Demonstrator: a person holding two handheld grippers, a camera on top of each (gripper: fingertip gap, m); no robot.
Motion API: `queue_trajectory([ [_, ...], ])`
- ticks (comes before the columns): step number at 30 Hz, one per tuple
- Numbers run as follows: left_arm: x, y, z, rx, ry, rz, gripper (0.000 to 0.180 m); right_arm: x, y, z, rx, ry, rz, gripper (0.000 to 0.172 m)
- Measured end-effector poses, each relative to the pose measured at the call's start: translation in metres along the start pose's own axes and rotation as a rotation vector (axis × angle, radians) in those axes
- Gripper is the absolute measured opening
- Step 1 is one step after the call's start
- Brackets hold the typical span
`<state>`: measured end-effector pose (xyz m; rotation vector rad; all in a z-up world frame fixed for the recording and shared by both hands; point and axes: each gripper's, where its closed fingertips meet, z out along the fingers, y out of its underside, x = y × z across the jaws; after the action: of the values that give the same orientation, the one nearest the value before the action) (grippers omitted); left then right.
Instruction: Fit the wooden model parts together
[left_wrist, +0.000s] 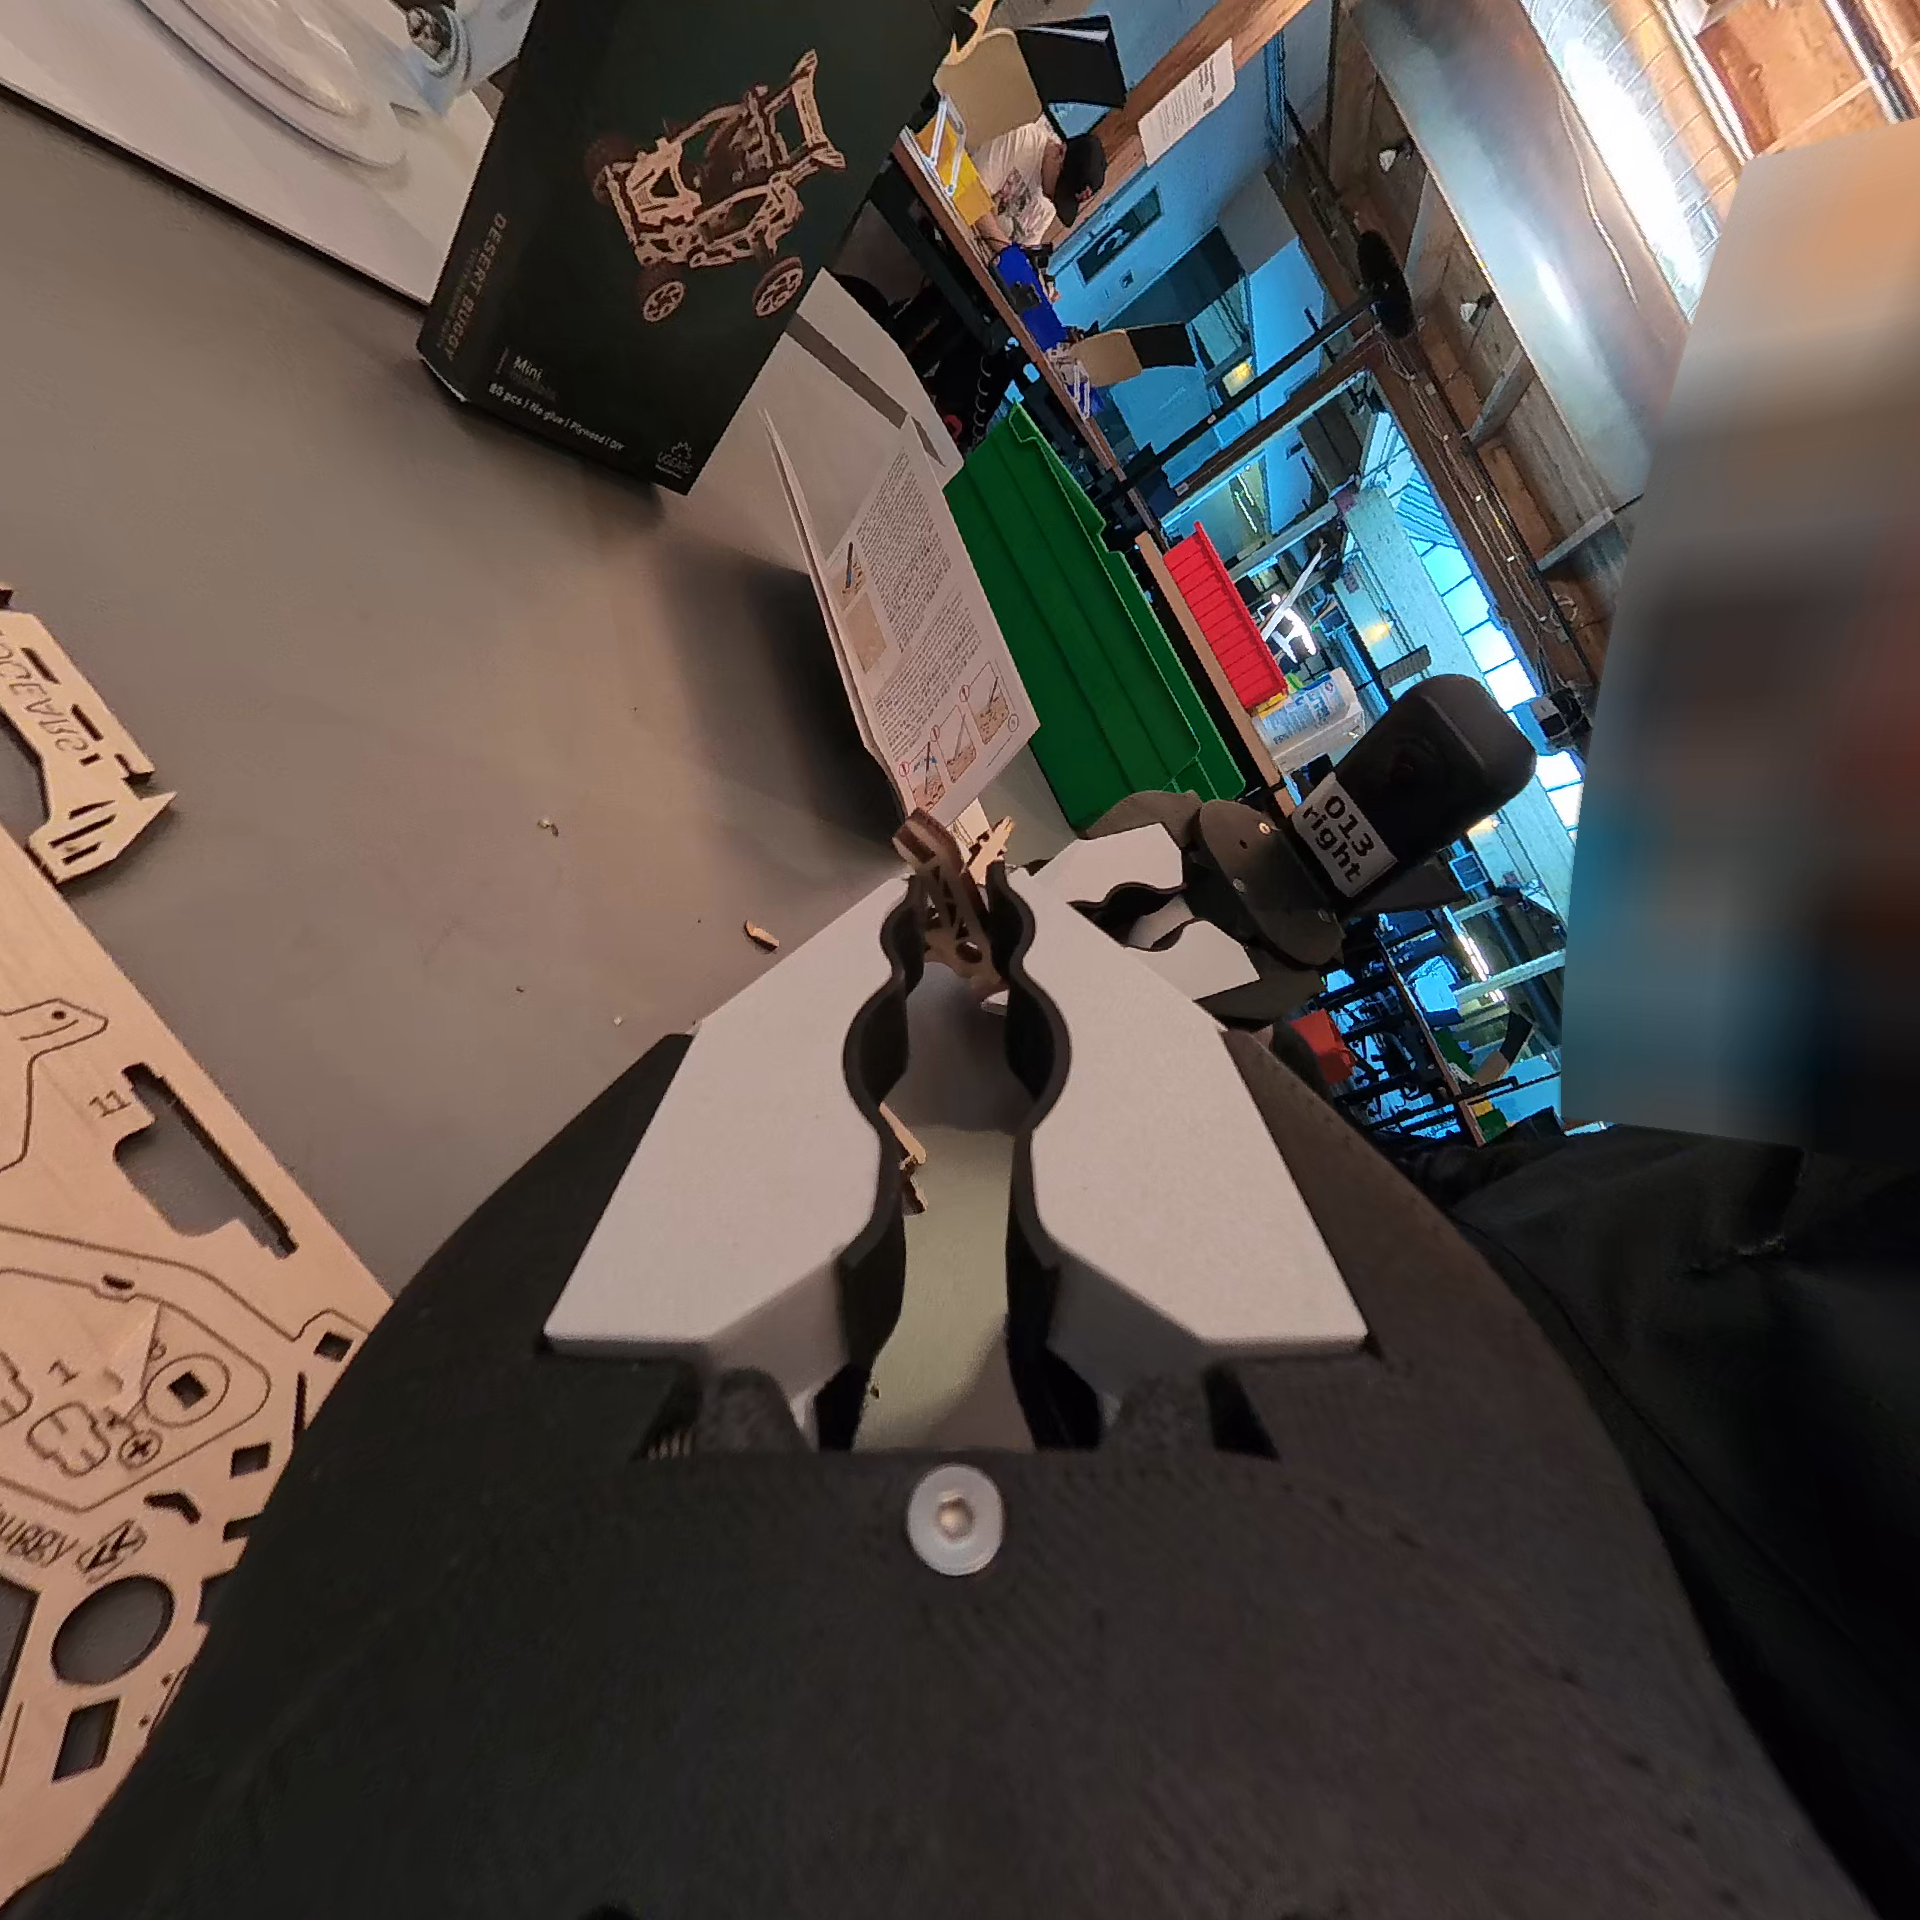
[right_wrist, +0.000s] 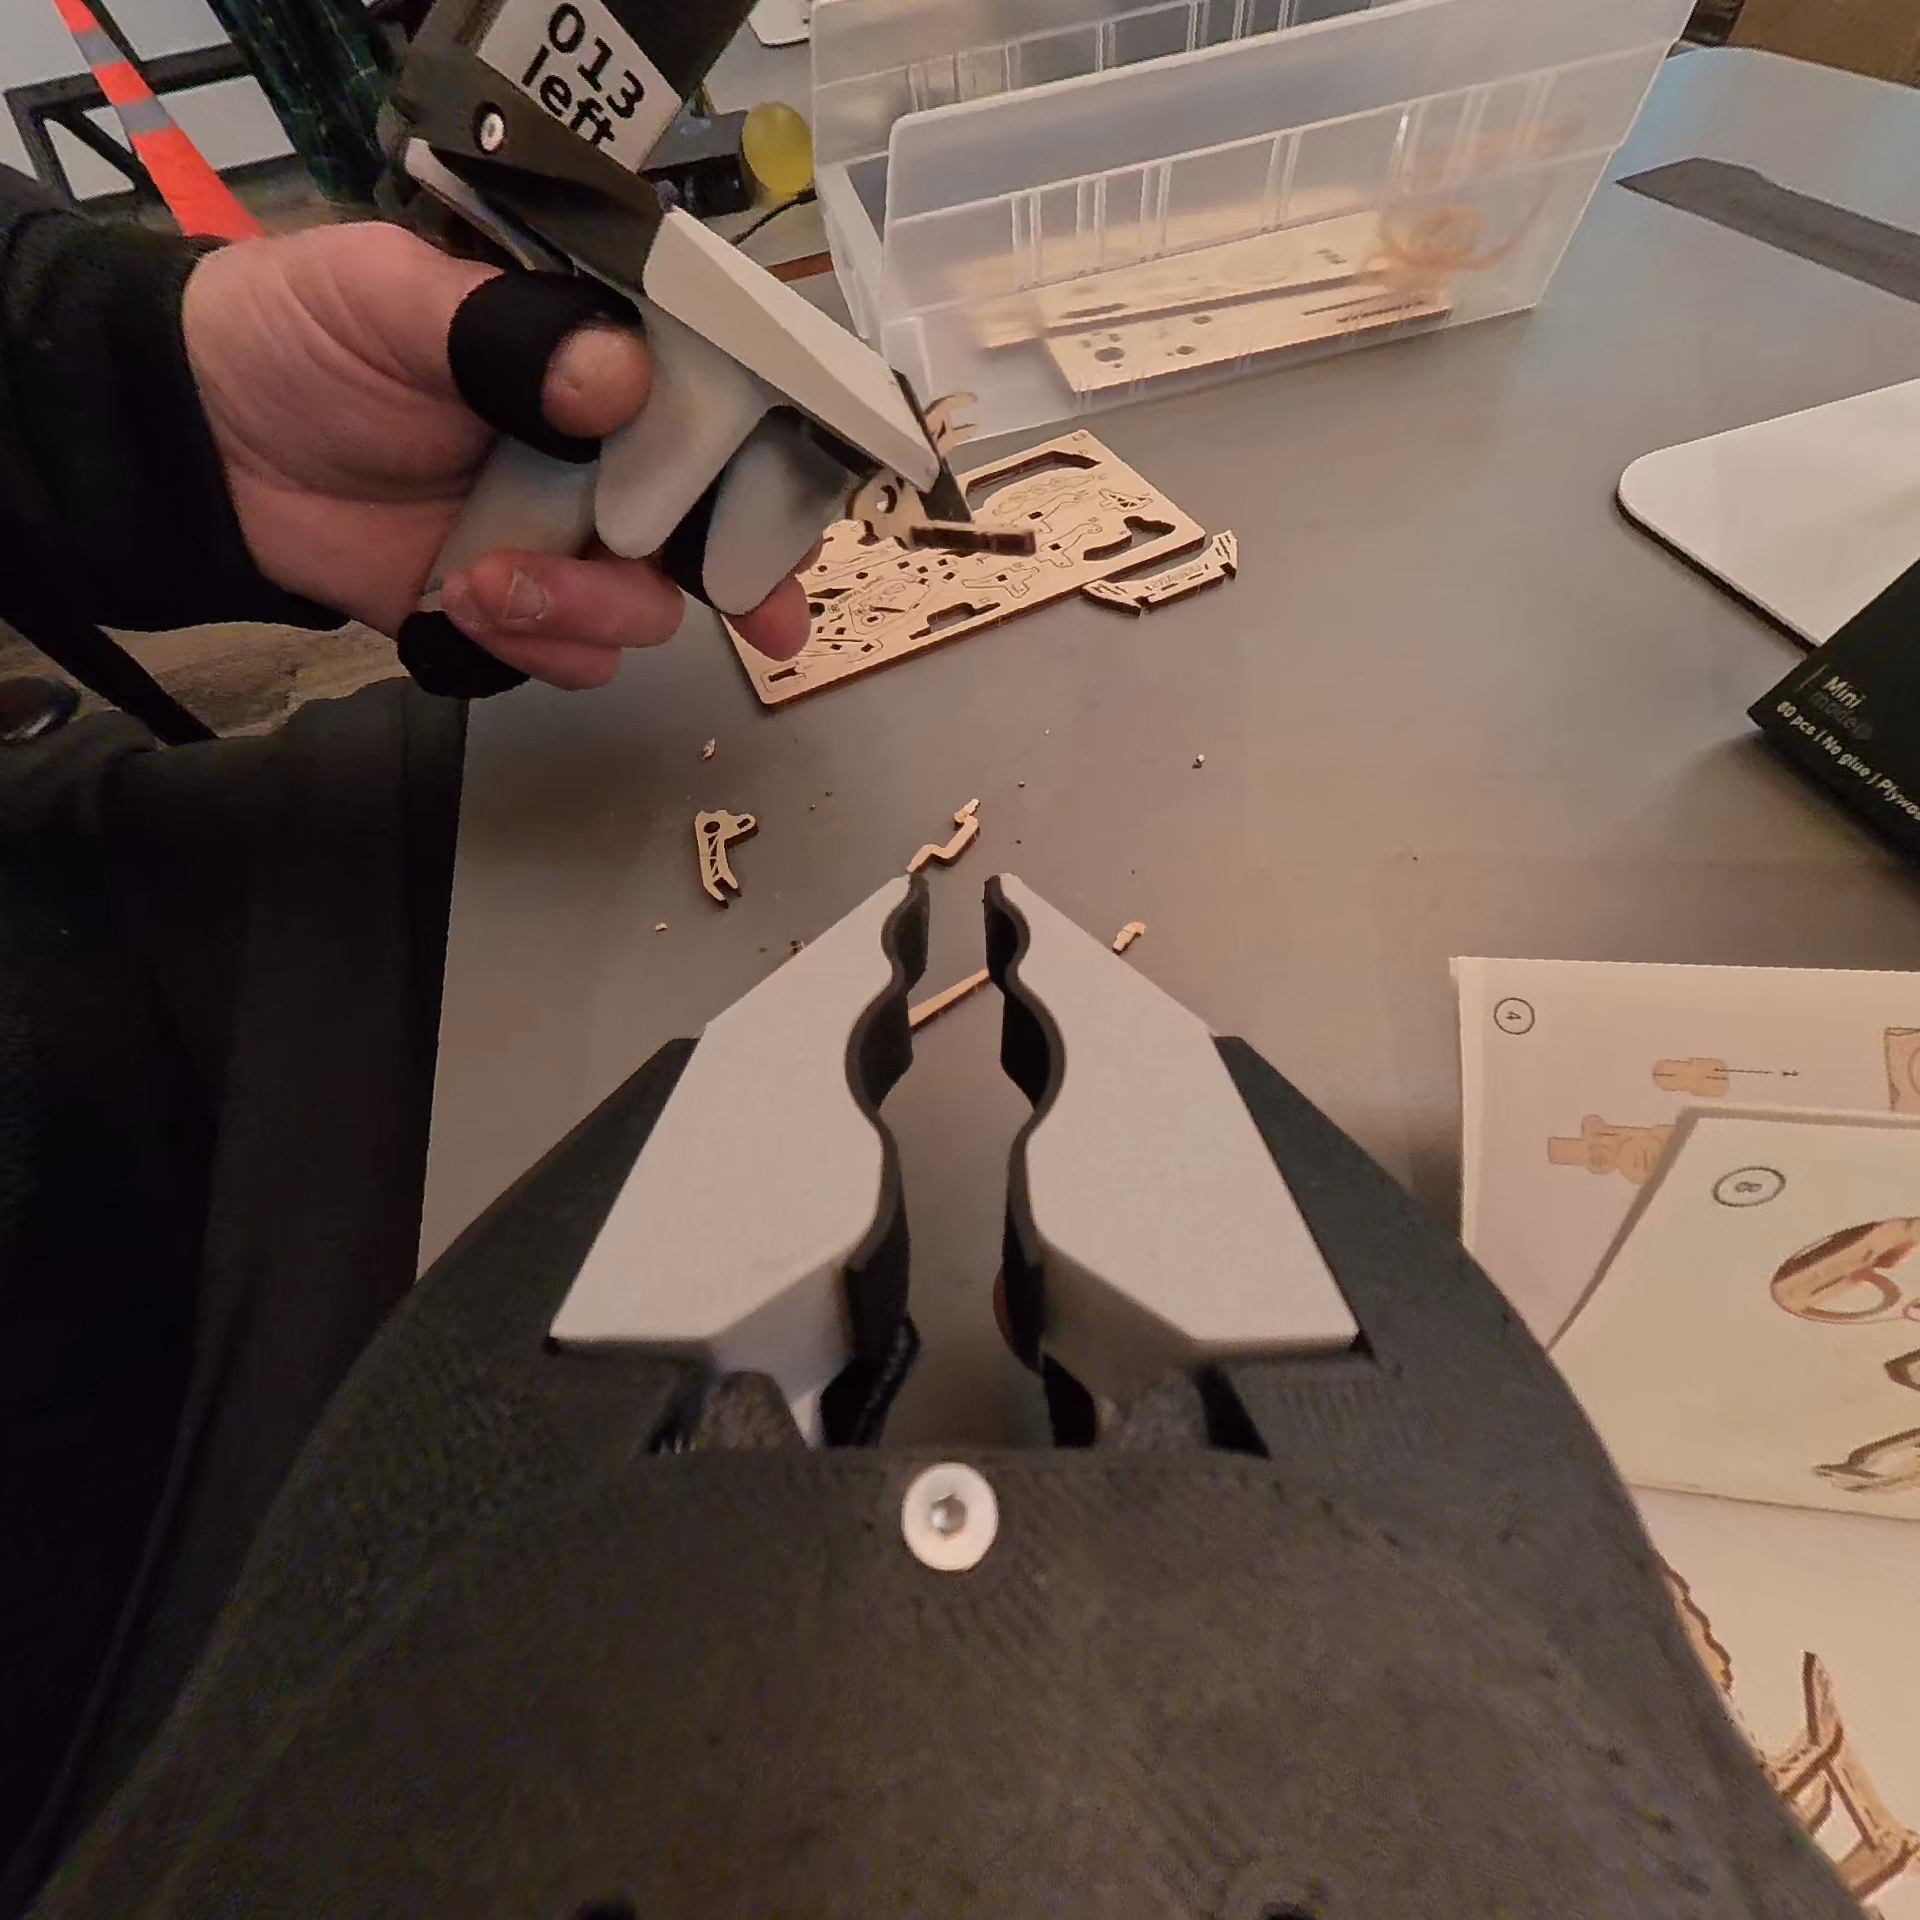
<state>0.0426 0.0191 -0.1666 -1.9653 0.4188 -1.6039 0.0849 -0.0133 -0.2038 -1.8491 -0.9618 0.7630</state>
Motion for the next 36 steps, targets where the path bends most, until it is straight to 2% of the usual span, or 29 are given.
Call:
queue_trajectory([
  [11, 0.000, 0.000, 0.006, -0.004, -0.004, -0.001, 0.009, -0.003, -0.004, -0.003, 0.030, -0.073, 0.050, 0.013],
  [20, 0.003, -0.003, 0.018, -0.019, 0.004, 0.012, 0.010, 0.000, -0.021, -0.021, 0.179, -0.162, 0.145, 0.015],
  [27, 0.003, -0.001, 0.023, -0.021, 0.012, 0.008, 0.009, -0.029, -0.029, -0.023, 0.235, -0.218, -0.001, 0.018],
  [36, 0.004, -0.001, 0.024, -0.018, 0.021, 0.007, 0.010, -0.029, -0.036, -0.028, 0.294, -0.196, -0.037, 0.016],
])
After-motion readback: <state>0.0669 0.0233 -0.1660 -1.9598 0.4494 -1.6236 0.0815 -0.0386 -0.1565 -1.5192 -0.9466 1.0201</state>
